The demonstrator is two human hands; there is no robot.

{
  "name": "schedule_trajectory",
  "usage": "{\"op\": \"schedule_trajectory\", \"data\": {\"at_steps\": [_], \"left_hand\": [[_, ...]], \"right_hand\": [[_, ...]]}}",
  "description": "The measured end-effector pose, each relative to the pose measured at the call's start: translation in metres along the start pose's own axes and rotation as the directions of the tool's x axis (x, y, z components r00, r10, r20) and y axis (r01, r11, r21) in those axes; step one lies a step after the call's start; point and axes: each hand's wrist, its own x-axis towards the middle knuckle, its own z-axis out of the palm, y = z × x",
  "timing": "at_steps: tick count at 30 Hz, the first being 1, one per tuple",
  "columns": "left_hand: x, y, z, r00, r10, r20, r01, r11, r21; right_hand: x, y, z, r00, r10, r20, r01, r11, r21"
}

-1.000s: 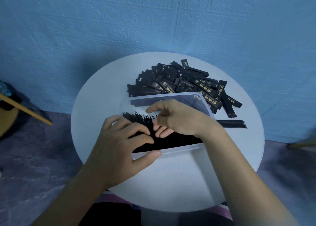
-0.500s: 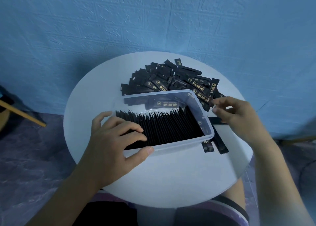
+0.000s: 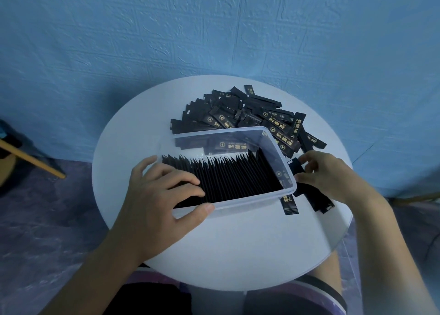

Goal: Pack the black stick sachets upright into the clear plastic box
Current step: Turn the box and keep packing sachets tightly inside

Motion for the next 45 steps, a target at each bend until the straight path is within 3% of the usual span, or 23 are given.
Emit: {"op": "schedule_trajectory", "data": {"at_steps": [3, 6, 9, 12, 14, 18, 22, 27, 35, 45], "left_hand": [[-0.001, 0.0, 0.001, 1.0, -0.003, 0.0, 0.003, 1.0, -0.005], [-0.001, -0.001, 0.002, 1.0, -0.004, -0.004, 0.004, 1.0, -0.012], [-0.002, -0.002, 0.002, 1.0, 0.0, -0.006, 0.0, 1.0, -0.022], [-0.002, -0.002, 0.003, 1.0, -0.002, -0.006, 0.002, 0.999, -0.053], [-0.003, -0.002, 0.003, 1.0, -0.004, -0.004, 0.004, 0.997, -0.073], [-0.003, -0.002, 0.004, 1.0, -0.007, -0.004, 0.006, 0.998, -0.062], [-0.002, -0.001, 0.004, 1.0, 0.001, -0.026, -0.002, 0.999, -0.039], [-0.001, -0.001, 0.003, 0.999, 0.007, -0.033, -0.008, 1.0, -0.028], [-0.001, 0.0, 0.003, 1.0, 0.0, -0.028, -0.001, 1.0, -0.028], [-0.002, 0.0, 0.002, 1.0, -0.021, -0.008, 0.02, 0.998, -0.064]], "right_hand": [[0.002, 0.002, -0.002, 1.0, -0.027, 0.0, 0.027, 0.996, 0.085], [0.0, 0.0, -0.008, 0.99, -0.092, -0.109, 0.116, 0.962, 0.249], [-0.011, -0.025, -0.021, 0.959, -0.108, -0.263, 0.231, 0.836, 0.498], [-0.027, -0.064, -0.027, 0.938, -0.176, -0.298, 0.333, 0.694, 0.638], [-0.032, -0.09, -0.018, 0.93, -0.264, -0.255, 0.367, 0.685, 0.629], [-0.025, -0.131, 0.022, 0.926, -0.361, -0.109, 0.367, 0.794, 0.484], [-0.02, -0.154, 0.05, 0.936, -0.347, 0.053, 0.318, 0.902, 0.29], [-0.019, -0.163, 0.066, 0.929, -0.317, 0.192, 0.297, 0.946, 0.127], [-0.019, -0.157, 0.058, 0.872, -0.291, 0.393, 0.111, 0.901, 0.419], [-0.014, -0.157, 0.059, 0.831, -0.35, 0.433, 0.12, 0.872, 0.474]]}}
